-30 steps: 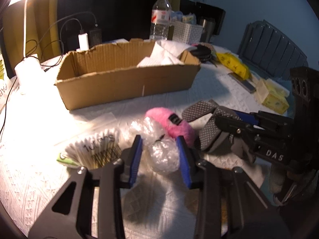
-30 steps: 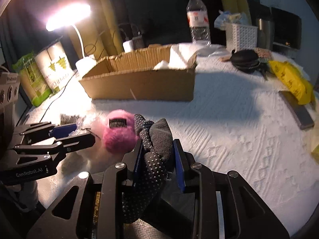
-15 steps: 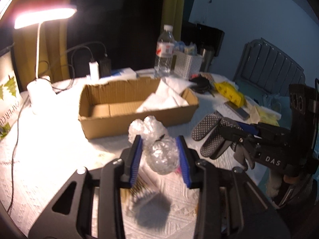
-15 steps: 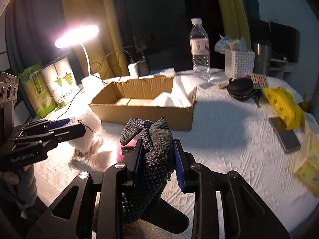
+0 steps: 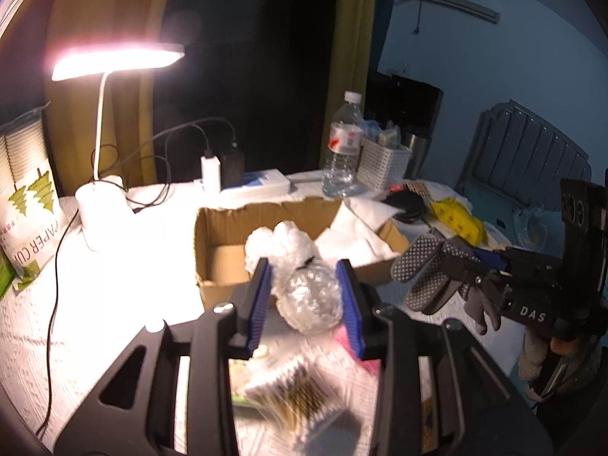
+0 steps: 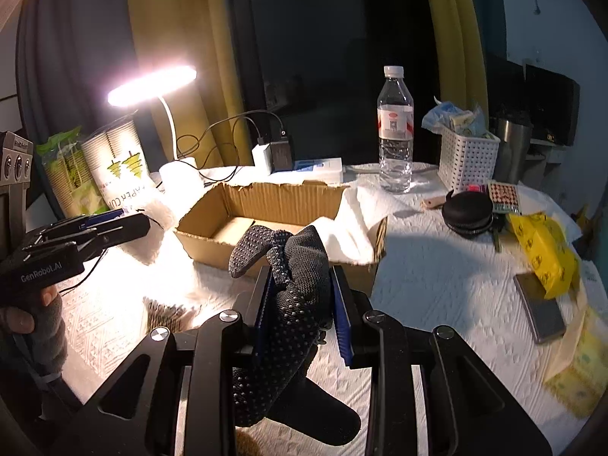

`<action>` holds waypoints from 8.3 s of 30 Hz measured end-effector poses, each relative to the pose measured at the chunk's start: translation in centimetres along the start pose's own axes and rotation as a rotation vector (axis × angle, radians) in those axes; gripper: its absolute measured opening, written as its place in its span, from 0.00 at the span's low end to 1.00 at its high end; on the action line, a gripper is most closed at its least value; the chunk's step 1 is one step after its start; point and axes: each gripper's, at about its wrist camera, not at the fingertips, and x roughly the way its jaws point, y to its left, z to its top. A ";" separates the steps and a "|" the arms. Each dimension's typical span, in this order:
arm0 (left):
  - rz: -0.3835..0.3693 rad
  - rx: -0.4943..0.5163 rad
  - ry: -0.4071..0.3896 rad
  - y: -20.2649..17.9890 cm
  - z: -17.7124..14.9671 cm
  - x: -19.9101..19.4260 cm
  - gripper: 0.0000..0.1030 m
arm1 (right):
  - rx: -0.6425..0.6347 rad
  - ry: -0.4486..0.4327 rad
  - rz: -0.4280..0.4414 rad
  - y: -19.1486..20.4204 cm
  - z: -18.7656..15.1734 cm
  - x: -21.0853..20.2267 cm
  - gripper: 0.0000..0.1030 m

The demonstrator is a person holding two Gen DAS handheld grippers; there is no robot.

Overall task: Organize soft objects
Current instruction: 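Carry the glove with the right gripper into the box while left drops plastic bag there, then reach the right gripper to the brown fuzzy pouch and grasp it, then lift the brown pouch with the right gripper while left grasps the cotton swab bag, then drop the brown pouch into the box with the right gripper while left drops the swab bag there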

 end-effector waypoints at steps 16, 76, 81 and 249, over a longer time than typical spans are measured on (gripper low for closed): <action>0.010 0.033 -0.049 2.5 2.8 2.9 0.35 | 0.009 -0.034 -0.041 -2.2 4.1 3.1 0.30; 0.033 -0.028 0.009 3.8 -0.2 1.1 0.68 | -0.031 -0.013 -0.097 0.2 2.7 2.5 0.56; 0.014 -0.016 -0.006 3.2 -1.1 -0.5 0.71 | -0.032 -0.015 -0.098 1.3 1.8 1.1 0.56; -0.020 0.040 -0.016 1.8 1.6 2.2 0.37 | -0.044 -0.084 0.006 -0.4 2.9 1.1 0.43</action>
